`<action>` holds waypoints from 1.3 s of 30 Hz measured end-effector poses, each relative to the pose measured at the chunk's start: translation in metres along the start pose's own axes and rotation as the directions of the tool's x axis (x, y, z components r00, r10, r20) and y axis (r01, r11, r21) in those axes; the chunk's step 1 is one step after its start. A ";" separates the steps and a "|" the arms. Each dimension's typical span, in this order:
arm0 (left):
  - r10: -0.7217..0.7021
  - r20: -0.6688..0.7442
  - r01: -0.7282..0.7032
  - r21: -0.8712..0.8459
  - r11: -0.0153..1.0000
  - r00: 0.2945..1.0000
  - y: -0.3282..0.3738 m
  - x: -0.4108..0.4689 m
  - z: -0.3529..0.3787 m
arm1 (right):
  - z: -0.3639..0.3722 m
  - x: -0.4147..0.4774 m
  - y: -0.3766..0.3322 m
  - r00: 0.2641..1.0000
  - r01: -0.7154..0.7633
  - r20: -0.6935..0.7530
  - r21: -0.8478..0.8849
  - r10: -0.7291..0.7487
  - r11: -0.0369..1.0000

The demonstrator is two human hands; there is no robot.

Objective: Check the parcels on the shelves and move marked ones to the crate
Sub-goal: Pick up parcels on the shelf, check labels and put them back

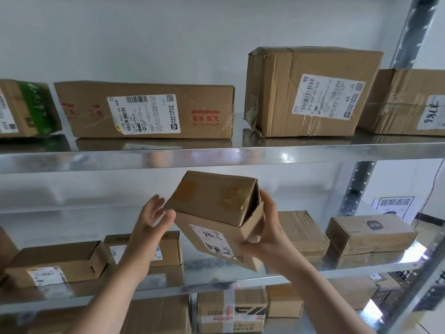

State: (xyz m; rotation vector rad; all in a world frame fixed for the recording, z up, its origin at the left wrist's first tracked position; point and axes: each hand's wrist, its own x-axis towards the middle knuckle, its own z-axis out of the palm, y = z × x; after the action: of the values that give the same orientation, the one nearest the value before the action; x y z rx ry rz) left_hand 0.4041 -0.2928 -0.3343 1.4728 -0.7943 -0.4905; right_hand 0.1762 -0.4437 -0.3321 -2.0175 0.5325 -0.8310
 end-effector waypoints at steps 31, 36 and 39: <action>-0.438 -0.001 0.424 -0.246 0.872 0.899 -0.004 0.001 0.017 | -0.001 -0.016 0.034 0.834 -0.552 0.291 0.447 0.468 0.704; -0.534 -0.071 0.473 -0.375 0.797 0.843 -0.006 0.002 0.015 | 0.001 -0.018 0.031 0.837 -0.546 0.287 0.499 0.466 0.673; -0.575 -0.095 0.484 -0.438 0.757 0.813 -0.008 0.000 0.017 | 0.008 -0.017 0.031 0.842 -0.519 0.227 0.590 0.489 0.619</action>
State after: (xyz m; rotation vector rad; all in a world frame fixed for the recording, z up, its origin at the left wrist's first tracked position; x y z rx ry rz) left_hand 0.3930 -0.3049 -0.3436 1.3238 -0.0552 -0.8457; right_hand 0.1683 -0.4447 -0.3672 -1.1568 0.6487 -0.5061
